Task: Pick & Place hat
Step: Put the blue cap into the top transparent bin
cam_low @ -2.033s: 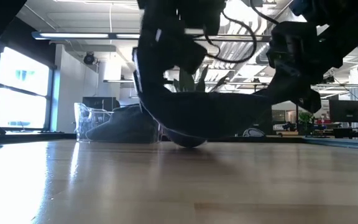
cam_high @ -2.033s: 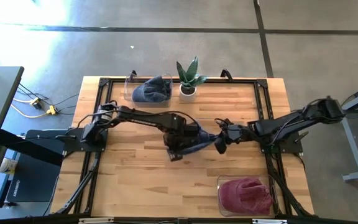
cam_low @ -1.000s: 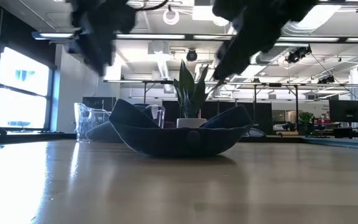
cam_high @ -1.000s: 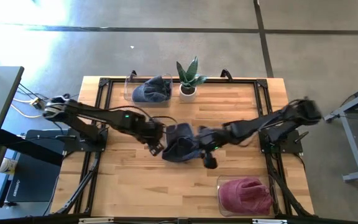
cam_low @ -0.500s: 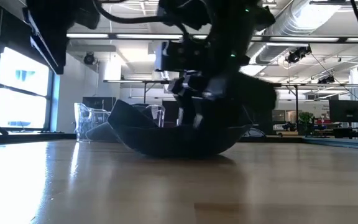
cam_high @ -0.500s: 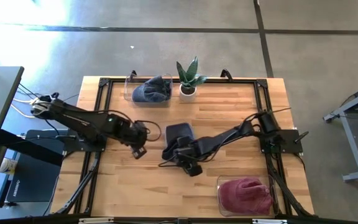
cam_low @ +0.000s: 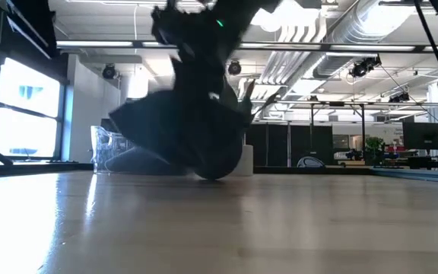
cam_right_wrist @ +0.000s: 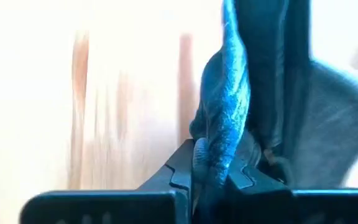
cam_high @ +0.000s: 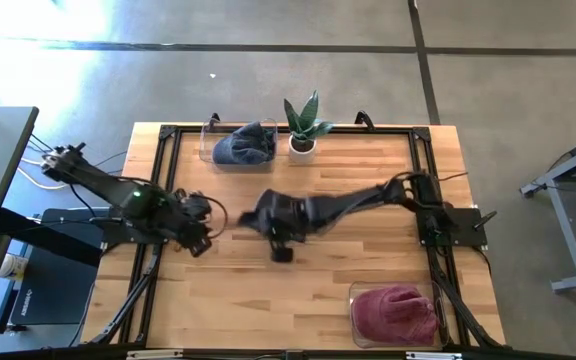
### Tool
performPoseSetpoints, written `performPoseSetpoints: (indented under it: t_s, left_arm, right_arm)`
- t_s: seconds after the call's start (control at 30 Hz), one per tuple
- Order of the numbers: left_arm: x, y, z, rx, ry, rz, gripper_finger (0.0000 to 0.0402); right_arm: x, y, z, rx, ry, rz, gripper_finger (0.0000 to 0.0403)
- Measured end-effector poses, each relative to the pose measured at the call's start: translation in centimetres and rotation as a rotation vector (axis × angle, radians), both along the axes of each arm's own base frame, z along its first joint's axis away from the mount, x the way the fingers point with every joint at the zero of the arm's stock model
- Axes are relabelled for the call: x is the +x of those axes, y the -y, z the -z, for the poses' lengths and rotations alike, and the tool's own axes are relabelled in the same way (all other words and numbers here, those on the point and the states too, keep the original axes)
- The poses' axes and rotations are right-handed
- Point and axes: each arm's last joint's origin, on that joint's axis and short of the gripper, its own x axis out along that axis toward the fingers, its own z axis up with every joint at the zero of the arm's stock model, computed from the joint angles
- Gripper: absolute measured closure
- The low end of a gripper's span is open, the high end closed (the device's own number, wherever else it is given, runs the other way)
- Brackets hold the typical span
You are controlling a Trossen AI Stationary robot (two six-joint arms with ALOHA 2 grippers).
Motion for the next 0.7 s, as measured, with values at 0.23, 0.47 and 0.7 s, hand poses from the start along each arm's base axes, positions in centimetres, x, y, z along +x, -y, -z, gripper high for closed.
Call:
performPoseSetpoints:
  t_s: [0.23,0.47,0.7]
  left_arm:
    - [-2.2,-1.3,-1.8,0.023,0.16,-0.048,0.022]
    - [-3.8,-2.4,-2.9,0.072,0.283,-0.105,0.022]
    - [-4.2,-2.9,-3.6,0.121,0.386,-0.183,0.022]
  right_arm:
    - [2.6,8.4,-9.2,0.287,0.308,0.27,0.0393]
    - [2.9,15.9,-15.0,0.424,0.701,0.433,0.0393]
    - [3.1,21.3,-15.3,0.502,0.958,0.549,0.0386]
